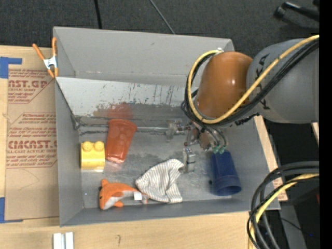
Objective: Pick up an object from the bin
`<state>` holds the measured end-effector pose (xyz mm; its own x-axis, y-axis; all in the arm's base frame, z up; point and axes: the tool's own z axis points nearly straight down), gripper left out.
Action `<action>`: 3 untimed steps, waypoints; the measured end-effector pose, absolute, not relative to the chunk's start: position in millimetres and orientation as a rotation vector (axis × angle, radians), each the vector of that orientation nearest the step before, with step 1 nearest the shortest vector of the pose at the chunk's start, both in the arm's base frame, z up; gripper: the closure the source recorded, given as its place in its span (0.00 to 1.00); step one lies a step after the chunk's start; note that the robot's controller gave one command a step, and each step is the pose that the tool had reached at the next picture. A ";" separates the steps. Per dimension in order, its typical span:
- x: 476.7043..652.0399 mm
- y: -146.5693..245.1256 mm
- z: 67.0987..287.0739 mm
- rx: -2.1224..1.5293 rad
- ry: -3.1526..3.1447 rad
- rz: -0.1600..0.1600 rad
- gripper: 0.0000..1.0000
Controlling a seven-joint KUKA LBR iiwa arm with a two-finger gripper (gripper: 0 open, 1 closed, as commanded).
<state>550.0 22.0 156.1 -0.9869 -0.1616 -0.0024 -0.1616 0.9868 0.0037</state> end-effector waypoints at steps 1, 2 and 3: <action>554.8 11.8 145.1 -0.281 3.128 -0.002 0.00; 532.9 6.8 119.7 -0.469 3.103 0.001 0.00; 525.2 15.4 99.2 -0.711 3.061 -0.001 0.00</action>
Offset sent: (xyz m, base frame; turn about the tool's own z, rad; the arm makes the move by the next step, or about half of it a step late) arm -0.0354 -0.0264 -0.0540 -0.2062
